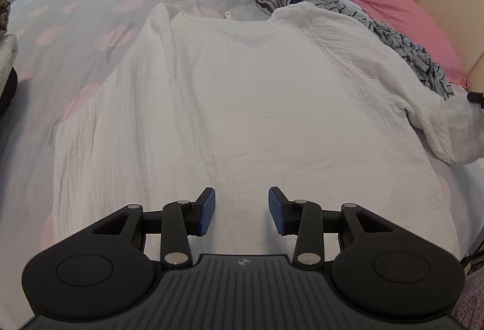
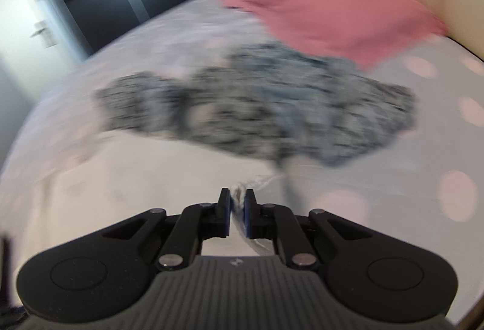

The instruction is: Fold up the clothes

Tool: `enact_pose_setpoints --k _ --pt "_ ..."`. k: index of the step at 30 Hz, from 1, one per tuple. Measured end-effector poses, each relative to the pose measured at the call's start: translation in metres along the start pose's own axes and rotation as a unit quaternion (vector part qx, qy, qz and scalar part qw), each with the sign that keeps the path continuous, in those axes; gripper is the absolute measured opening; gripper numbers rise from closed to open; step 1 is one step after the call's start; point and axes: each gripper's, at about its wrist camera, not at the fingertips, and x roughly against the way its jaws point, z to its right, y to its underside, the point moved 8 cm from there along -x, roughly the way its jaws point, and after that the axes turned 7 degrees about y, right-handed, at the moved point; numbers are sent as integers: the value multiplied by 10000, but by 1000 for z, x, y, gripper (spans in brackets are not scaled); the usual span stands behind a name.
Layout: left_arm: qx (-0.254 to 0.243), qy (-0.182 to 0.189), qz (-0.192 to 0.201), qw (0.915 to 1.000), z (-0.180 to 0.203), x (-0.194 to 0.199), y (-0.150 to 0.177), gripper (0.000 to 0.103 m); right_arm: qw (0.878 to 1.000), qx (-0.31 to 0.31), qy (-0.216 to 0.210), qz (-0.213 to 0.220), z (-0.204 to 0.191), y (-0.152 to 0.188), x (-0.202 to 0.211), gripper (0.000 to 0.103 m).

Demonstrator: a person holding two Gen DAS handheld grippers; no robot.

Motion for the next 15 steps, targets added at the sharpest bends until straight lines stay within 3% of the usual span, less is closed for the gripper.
enact_pose_setpoints --k 4,7,12,15 --pt "-30 41 91 9999 3 9 1 37 9949 753 -665 -25 -69 18 34 10" --pt "-35 58 119 9999 5 13 2 37 9834 1450 -1092 -65 -118 44 55 10" --pt "-34 114 159 9998 7 18 3 37 9513 2469 -1781 -486 -184 108 79 10" --pt "8 218 171 9996 9 20 4 37 9246 3087 -2096 -767 -206 144 85 10"
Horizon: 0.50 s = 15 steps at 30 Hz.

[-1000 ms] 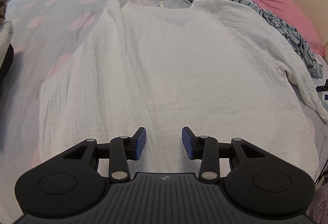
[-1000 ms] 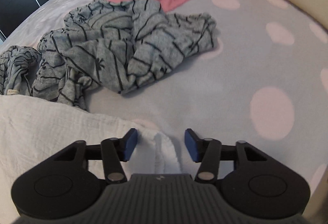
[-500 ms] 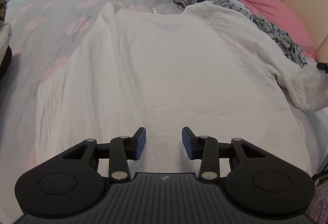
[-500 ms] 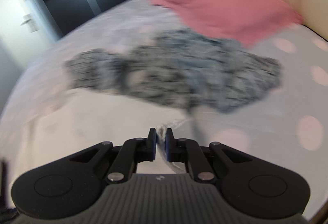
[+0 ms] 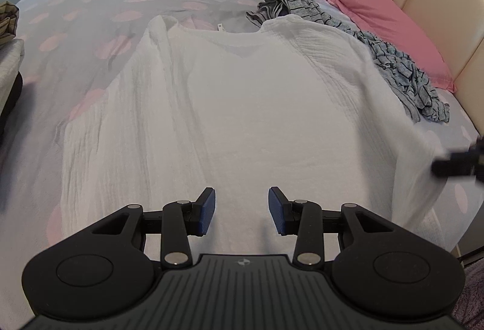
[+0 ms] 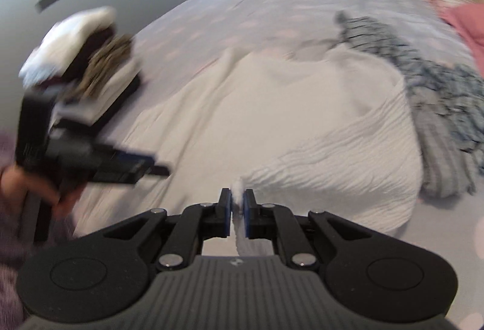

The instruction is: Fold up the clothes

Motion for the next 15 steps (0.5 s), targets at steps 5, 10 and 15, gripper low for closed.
enact_pose_setpoints --k 5,10,15 --pt "1 109 -14 9999 4 1 2 37 9910 915 -856 -476 -55 27 -9 10" --pt "-102 195 -82 9997 11 -1 6 37 9781 1488 -1116 -932 -75 56 -27 12" --pt "-306 370 -231 9986 26 -5 15 39 9851 1185 -820 -936 -51 57 -34 26"
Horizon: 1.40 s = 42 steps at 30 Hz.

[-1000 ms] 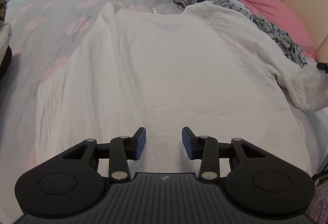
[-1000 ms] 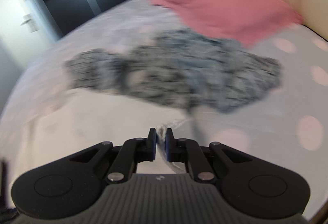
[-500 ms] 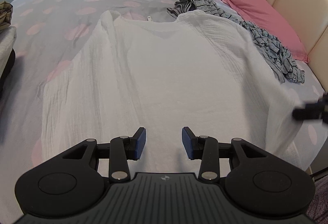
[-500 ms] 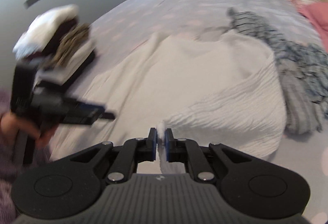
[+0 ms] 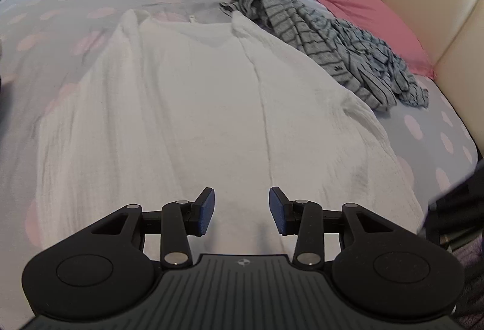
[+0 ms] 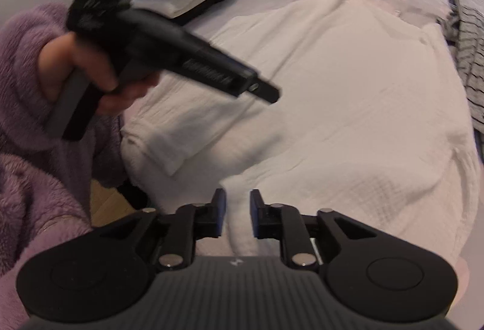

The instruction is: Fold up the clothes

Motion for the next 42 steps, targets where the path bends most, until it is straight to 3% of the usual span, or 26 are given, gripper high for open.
enact_pose_setpoints --k 6,13,16,19,27,29,30,33,36,38,42 --pt "-259 154 -238 9993 17 -9 12 39 9970 -638 425 138 48 6 10 27" --pt "-750 518 -482 9947 50 -13 31 39 9864 -1444 692 -385 83 51 -3 28" --pt "-1194 827 -538 9879 74 -11 42 39 9840 -1572 673 -501 85 66 -9 41" --pt "-1762 1036 -539 9774 100 -8 54 47 9820 -1650 741 -538 90 73 -11 41" --pt "-2535 796 -699 9615 128 -19 80 47 9788 -1837 827 -370 95 80 -1 41" --pt "-2597 699 -794 9599 128 -25 83 35 9789 -1836 833 -345 92 82 0 41" --pt "-2581 672 -839 9601 127 -28 84 23 9794 -1802 845 -343 90 84 1 41" --pt "-1955 796 -819 9740 113 -28 75 12 9814 -1684 856 -338 83 83 -2 41" --pt "-945 1037 -716 9875 90 -26 59 11 9848 -1498 829 -291 74 84 -4 41" --pt "-324 1094 -634 9914 73 -25 51 10 9867 -1411 769 -256 66 80 -8 41" --pt "450 1270 -556 9893 50 -22 47 10 9884 -1446 445 -119 56 69 -16 41"
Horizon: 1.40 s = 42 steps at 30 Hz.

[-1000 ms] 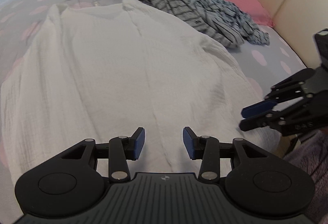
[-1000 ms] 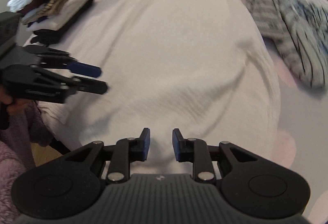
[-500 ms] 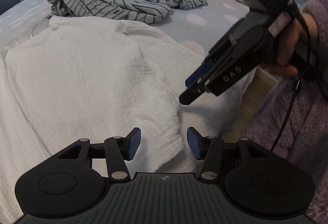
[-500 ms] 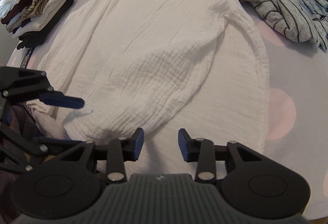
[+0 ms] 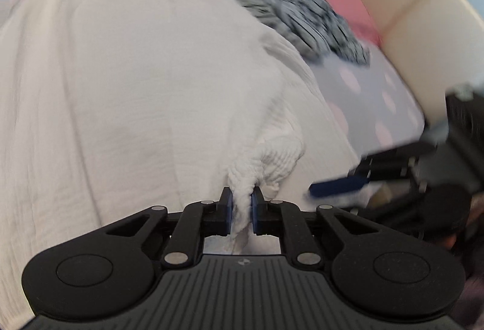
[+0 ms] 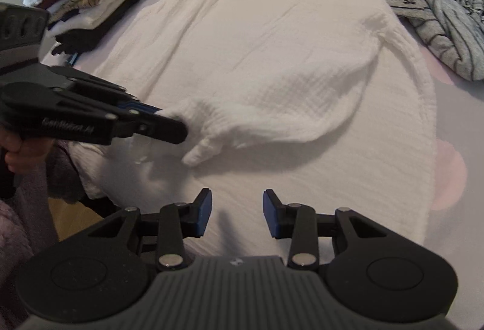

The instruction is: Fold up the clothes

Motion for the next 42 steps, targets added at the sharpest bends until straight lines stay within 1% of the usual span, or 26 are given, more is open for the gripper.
enact_pose_setpoints --k 2,5,8,9,10,11,12,14,16,19,22,26,29,30,32,35,38,42 --pt "44 29 25 10000 -2 1 0 10 9995 -210 -216 67 -4 -6 -3 41" --pt "88 112 25 9999 -3 2 0 10 9958 -732 -532 125 -4 -17 -11 43" --pt "51 129 28 9999 -2 4 0 10 9914 -1132 -647 81 -1 -23 -23 42" --pt "21 126 23 9999 -2 5 0 10 9903 -1202 -695 87 -1 -24 -25 41" --pt "-64 111 31 9999 0 6 0 10 9891 -1267 -749 96 -1 -25 -27 30" --pt "-160 94 42 9998 3 8 0 10 9879 -1296 -837 125 -1 -26 -26 11" --pt "-257 77 53 9996 6 9 -1 10 9877 -1301 -859 140 -1 -25 -21 10" --pt "-477 100 87 9988 14 12 -1 17 9871 -1315 -897 167 0 -25 -10 10" --pt "-612 212 95 9979 23 15 -2 30 9868 -1381 -833 164 6 -20 8 9" --pt "-737 332 84 9967 33 16 -3 37 9867 -1493 -642 98 16 -7 35 9" --pt "-862 260 82 9959 39 17 -9 37 9865 -1582 -427 -58 26 11 58 9" --pt "-938 127 95 9955 43 17 -21 37 9893 -1415 -19 -365 34 37 81 8" --pt "-1001 42 69 9949 45 17 -27 37 9896 -1271 253 -620 36 52 89 8" --pt "-1047 -10 52 9945 47 17 -29 37 9894 -1241 275 -699 37 58 91 8" --pt "-1187 -74 7 9929 51 15 -34 37 9880 -1226 443 -830 43 66 94 8" --pt "-1498 -245 -28 9884 60 7 -52 37 9837 -1319 714 -987 62 75 88 8" --pt "-1830 -489 -64 9819 72 -7 -77 37 9803 -1573 617 -1018 75 76 78 8" --pt "-2155 -730 -162 9736 86 -35 -113 37 9801 -1675 496 -943 77 76 74 8"
